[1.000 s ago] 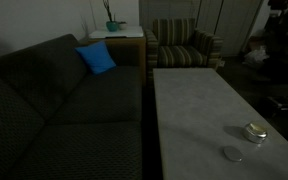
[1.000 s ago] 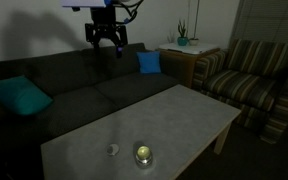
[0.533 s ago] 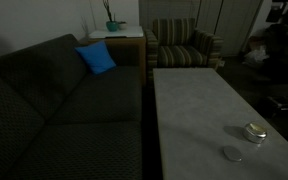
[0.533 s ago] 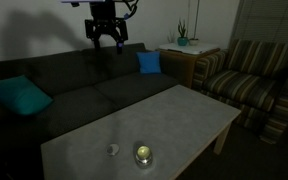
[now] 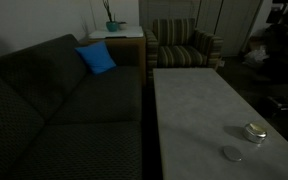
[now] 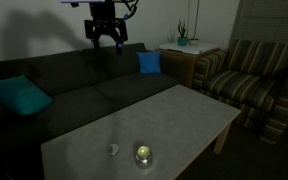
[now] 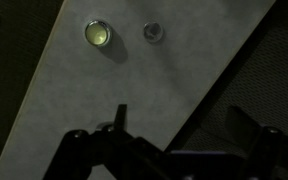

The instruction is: Put the silver lid on the silver object

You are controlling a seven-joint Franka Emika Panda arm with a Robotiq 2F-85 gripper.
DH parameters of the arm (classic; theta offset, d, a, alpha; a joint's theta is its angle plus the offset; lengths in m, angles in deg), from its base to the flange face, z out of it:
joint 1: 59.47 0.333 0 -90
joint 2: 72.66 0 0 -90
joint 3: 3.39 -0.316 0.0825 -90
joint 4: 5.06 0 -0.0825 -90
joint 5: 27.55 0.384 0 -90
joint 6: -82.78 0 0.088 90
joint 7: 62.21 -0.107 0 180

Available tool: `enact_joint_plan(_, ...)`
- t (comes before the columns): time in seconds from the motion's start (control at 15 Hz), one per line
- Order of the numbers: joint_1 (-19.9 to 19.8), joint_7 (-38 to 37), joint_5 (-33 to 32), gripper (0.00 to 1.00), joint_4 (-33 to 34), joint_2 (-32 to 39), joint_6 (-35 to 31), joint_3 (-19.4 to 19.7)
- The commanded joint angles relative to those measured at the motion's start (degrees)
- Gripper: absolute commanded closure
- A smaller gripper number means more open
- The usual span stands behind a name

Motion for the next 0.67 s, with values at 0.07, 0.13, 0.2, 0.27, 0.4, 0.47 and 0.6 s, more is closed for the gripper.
enact_joint_plan(0.07, 0.2, -0.7, -2.7, 0.00, 2.0, 2.1, 0.9, -0.3)
enact_joint_plan(0.13, 0.6, -1.5, -3.8, 0.00, 2.7, 3.1, 1.3, -0.2)
enact_joint_plan(0.2, 1.2, -2.3, -6.2, 0.00, 3.7, 5.0, 1.4, 0.2)
enact_joint_plan(0.27, 1.8, -3.2, -8.4, 0.00, 4.6, 6.9, 1.2, 0.4)
enact_joint_plan(0.4, 2.8, -3.6, -12.3, 0.00, 7.3, 12.1, 1.0, 0.5)
enact_joint_plan(0.47, 3.1, -2.1, -13.9, 0.00, 9.4, 15.5, 0.7, 0.3)
enact_joint_plan(0.6, 3.0, 0.4, -14.6, 0.00, 14.0, 22.4, 0.2, -0.4)
